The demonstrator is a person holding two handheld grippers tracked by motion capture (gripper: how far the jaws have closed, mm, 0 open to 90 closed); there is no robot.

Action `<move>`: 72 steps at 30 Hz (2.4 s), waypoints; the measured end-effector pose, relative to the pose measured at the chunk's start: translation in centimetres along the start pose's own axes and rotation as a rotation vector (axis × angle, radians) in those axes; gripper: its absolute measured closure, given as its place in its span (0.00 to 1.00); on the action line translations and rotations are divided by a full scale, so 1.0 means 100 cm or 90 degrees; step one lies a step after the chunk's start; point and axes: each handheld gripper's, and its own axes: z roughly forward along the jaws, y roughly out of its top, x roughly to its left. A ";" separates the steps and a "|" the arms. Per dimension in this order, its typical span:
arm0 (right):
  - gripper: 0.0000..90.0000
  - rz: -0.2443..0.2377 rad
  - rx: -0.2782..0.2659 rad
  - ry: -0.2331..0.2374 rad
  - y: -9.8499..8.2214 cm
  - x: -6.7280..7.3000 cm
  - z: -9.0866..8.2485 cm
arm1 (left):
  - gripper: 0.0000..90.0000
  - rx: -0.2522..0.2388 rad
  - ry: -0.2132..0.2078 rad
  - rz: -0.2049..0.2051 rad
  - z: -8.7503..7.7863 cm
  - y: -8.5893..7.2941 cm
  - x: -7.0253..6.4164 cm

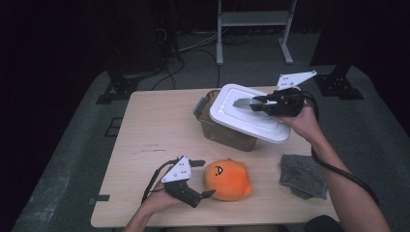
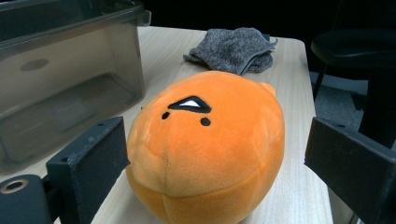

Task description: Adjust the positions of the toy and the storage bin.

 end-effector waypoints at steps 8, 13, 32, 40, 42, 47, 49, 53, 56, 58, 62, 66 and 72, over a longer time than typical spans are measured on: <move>0.74 0.013 -0.012 -0.019 -0.018 0.005 -0.040 | 0.05 0.000 0.002 -0.001 0.000 0.000 0.000; 0.74 0.018 -0.015 -0.030 -0.028 0.006 -0.058 | 0.05 0.003 0.001 -0.005 0.001 -0.001 0.000; 0.74 0.054 -0.019 -0.073 -0.077 0.017 -0.118 | 0.05 0.000 0.005 -0.011 0.001 -0.001 0.002; 0.74 0.071 -0.023 -0.088 -0.099 0.022 -0.139 | 0.05 -0.001 0.005 -0.014 0.001 -0.001 0.001; 0.74 0.074 -0.023 -0.092 -0.106 0.023 -0.145 | 0.05 -0.003 0.005 -0.014 0.001 -0.001 0.002; 0.74 0.088 -0.016 -0.104 -0.123 0.026 -0.156 | 0.05 -0.005 0.003 -0.016 0.001 0.000 0.003; 0.74 0.092 -0.013 -0.109 -0.129 0.027 -0.159 | 0.05 -0.003 0.003 -0.015 0.001 0.001 0.002; 0.74 0.095 -0.005 -0.111 -0.140 0.029 -0.161 | 0.05 -0.004 0.001 -0.016 0.002 0.001 0.002; 0.74 0.101 0.007 -0.112 -0.149 0.029 -0.159 | 0.05 -0.004 0.001 -0.013 0.002 0.001 0.002; 0.74 0.109 0.012 -0.112 -0.156 0.029 -0.156 | 0.05 -0.006 0.001 -0.015 0.002 0.001 0.002; 0.74 0.120 0.017 -0.109 -0.168 0.029 -0.151 | 0.05 -0.006 0.001 -0.015 0.001 0.001 0.003; 0.74 0.129 0.016 -0.108 -0.177 0.026 -0.144 | 0.05 -0.006 0.001 -0.014 0.001 0.001 0.002; 0.74 0.139 0.028 -0.102 -0.189 0.025 -0.128 | 0.05 -0.009 0.004 -0.015 -0.001 0.002 0.003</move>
